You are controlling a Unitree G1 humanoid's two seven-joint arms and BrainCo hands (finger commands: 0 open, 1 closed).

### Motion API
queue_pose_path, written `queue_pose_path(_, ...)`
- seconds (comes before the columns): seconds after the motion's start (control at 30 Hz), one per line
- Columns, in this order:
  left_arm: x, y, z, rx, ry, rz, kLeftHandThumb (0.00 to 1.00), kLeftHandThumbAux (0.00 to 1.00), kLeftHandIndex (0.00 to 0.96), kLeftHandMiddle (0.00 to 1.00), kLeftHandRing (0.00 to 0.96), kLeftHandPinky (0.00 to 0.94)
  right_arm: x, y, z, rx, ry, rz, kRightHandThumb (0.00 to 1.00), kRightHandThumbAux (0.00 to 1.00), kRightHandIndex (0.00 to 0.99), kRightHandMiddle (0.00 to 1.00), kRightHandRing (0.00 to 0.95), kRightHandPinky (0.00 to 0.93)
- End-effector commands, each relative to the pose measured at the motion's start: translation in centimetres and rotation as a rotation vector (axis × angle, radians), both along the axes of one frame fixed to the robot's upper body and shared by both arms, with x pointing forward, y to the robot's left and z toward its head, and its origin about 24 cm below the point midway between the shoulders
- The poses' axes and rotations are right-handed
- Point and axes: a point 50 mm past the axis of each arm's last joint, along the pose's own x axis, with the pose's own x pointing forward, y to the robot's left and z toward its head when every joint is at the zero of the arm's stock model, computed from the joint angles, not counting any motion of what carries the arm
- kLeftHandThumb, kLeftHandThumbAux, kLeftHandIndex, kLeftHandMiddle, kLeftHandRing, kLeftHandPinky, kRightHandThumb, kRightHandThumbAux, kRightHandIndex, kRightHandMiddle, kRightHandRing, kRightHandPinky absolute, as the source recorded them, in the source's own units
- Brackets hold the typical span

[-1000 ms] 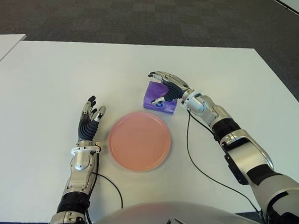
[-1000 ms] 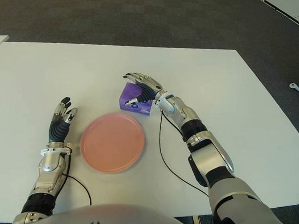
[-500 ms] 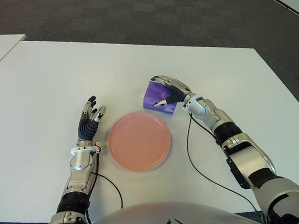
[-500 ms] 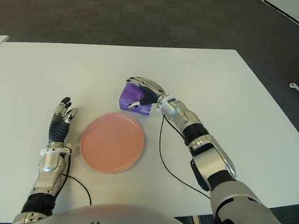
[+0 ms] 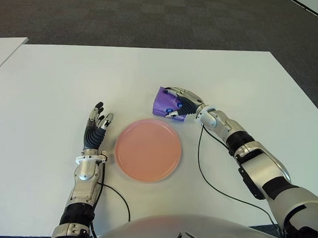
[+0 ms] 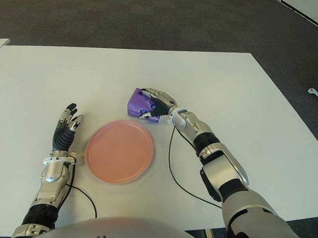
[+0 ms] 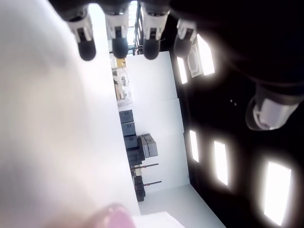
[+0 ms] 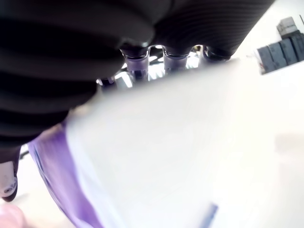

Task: Put the tissue paper into the plate.

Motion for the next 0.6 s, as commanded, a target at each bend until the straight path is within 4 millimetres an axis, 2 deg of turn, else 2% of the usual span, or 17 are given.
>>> queue_pose_path(0.03, -2.7, 0.3, -3.3, -0.003, 0.17, 0.016, 0.0, 0.39, 0.0, 0.0, 0.0, 0.0, -0.4, 0.3, -1.0, -0.048, 0.03, 0.023, 0.033, 0.481, 0.0, 0.0, 0.0, 0.0)
queue_pose_path(0.6, -2.6, 0.3, -3.3, 0.003, 0.175, 0.015, 0.0, 0.384, 0.0, 0.0, 0.0, 0.0, -1.0, 0.7, -2.4, -0.119, 0.056, 0.056, 0.022, 0.496, 0.0, 0.0, 0.0, 0.0)
